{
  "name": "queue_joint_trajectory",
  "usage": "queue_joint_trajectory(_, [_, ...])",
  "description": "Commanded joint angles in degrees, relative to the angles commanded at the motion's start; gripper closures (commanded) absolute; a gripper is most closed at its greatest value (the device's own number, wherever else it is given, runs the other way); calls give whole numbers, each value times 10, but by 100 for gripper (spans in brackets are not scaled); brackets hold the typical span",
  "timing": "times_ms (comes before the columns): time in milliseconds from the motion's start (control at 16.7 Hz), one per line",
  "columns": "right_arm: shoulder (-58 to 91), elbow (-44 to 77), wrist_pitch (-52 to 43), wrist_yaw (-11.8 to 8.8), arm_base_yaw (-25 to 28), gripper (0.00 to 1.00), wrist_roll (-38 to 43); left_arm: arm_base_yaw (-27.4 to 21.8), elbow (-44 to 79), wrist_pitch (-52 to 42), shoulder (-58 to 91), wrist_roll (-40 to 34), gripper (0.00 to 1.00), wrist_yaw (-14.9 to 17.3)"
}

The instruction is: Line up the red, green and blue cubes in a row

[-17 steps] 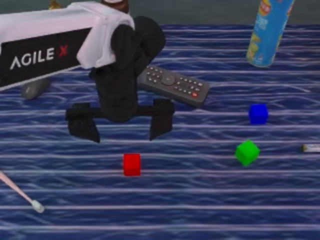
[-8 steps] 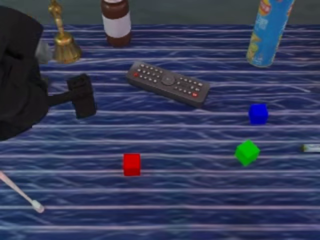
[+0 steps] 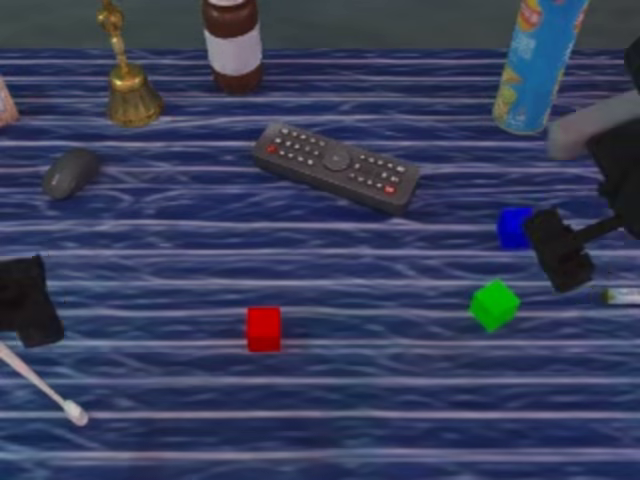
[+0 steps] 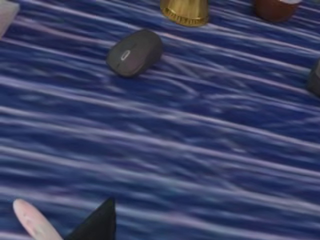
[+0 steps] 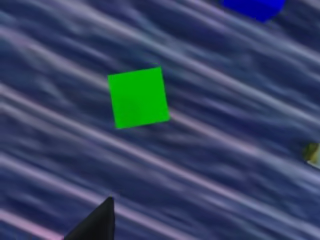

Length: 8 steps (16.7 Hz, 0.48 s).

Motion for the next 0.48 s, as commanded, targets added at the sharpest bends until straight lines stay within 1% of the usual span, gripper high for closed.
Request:
queue_joint_trajectory(240, [171, 130, -88, 0, 37, 0, -13, 41, -121, 98, -162, 83, 0, 8])
queue_joint_trajectory(480, [277, 215, -140, 0, 61, 0, -22, 61, -184, 168, -264, 145, 0, 15])
